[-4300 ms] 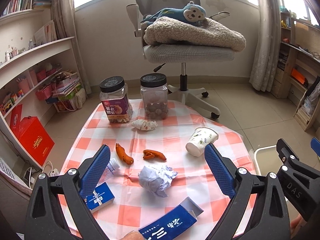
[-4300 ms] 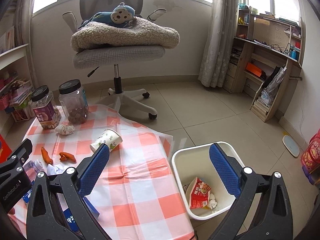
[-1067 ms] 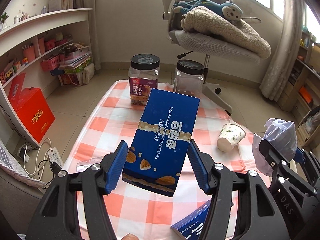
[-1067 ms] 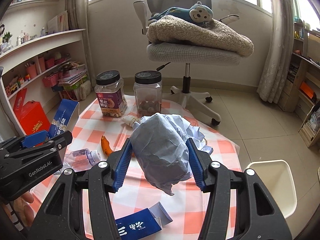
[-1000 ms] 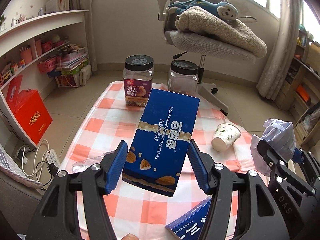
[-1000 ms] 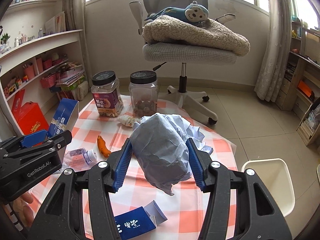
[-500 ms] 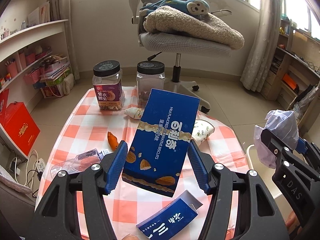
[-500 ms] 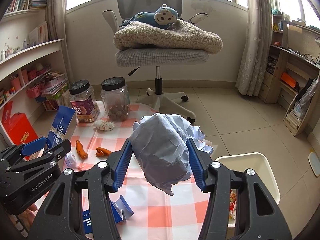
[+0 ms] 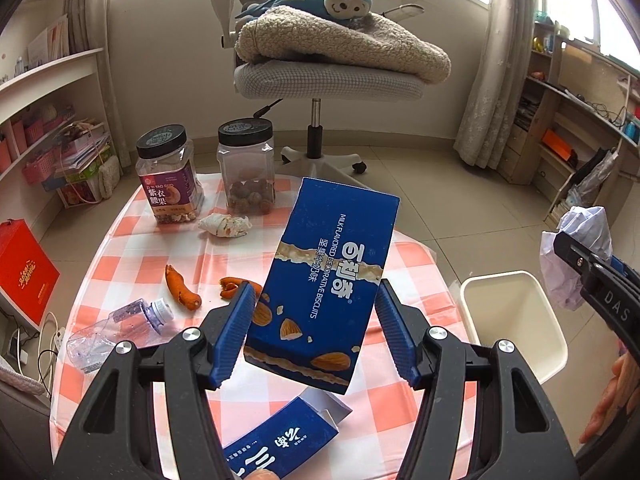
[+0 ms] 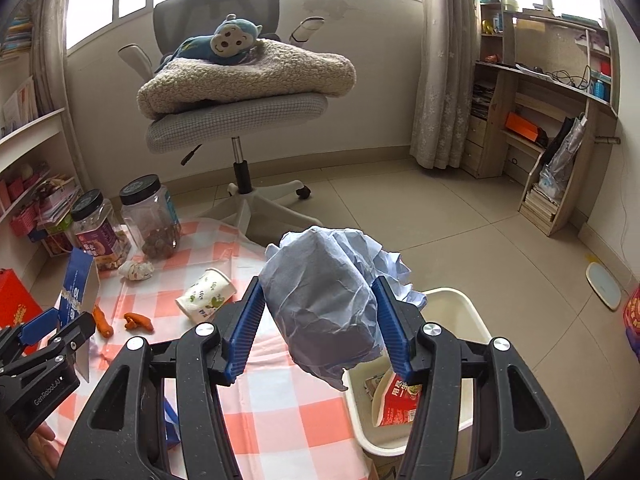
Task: Collect trash
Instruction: 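Carry the crumpled paper to the bin and open the right tool, then carry the blue biscuit box over the bin and open the left tool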
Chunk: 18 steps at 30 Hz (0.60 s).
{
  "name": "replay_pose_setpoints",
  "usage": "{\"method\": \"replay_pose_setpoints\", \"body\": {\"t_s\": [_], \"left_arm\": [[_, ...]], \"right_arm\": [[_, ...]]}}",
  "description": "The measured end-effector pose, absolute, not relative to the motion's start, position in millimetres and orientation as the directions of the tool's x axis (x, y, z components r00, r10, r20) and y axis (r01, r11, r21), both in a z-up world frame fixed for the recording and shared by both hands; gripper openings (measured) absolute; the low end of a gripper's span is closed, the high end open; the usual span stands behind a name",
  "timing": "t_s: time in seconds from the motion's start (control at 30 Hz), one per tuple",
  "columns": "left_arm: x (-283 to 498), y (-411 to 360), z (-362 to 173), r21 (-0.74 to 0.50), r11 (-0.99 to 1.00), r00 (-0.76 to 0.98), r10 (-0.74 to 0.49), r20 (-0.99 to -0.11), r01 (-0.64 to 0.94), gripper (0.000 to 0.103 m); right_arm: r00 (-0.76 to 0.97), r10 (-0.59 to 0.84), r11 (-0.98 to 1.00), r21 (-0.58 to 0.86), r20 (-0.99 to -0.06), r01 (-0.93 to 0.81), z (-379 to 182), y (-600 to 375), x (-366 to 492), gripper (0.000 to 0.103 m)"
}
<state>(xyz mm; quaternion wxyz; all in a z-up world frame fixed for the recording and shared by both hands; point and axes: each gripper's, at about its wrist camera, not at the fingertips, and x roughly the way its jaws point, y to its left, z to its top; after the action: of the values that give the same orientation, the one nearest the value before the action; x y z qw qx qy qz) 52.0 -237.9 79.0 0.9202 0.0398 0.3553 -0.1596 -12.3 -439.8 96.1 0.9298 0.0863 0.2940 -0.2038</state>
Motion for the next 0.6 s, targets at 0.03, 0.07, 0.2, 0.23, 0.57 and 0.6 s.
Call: {"method": "replay_pose_setpoints", "body": {"t_s": [0.03, 0.07, 0.2, 0.23, 0.57, 0.6], "left_arm": [[51, -242, 78, -0.042, 0.944, 0.694, -0.270, -0.667, 0.328, 0.061], [51, -246, 78, -0.045, 0.941, 0.690, -0.276, -0.669, 0.334, 0.061], [49, -266, 77, -0.060, 0.932, 0.677, -0.303, -0.670, 0.358, 0.061], [48, -271, 77, -0.066, 0.929, 0.674, -0.312, -0.670, 0.365, 0.061], [31, -344, 69, -0.102, 0.877, 0.617, -0.408, -0.673, 0.469, 0.061], [28, -351, 67, -0.104, 0.870, 0.608, -0.417, -0.675, 0.482, 0.061]], "right_arm": [[0.737, -0.341, 0.893, 0.043, -0.584, 0.447, 96, -448, -14, 0.053], [0.728, -0.354, 0.883, 0.046, -0.587, 0.466, 96, -456, -16, 0.053], [0.691, -0.398, 0.837, 0.069, -0.604, 0.543, 91, -494, -27, 0.054], [0.680, -0.410, 0.824, 0.074, -0.608, 0.562, 89, -503, -29, 0.055], [0.595, -0.517, 0.708, 0.082, -0.615, 0.701, 87, -566, -64, 0.088], [0.590, -0.522, 0.701, 0.085, -0.616, 0.708, 87, -571, -69, 0.088]]}}
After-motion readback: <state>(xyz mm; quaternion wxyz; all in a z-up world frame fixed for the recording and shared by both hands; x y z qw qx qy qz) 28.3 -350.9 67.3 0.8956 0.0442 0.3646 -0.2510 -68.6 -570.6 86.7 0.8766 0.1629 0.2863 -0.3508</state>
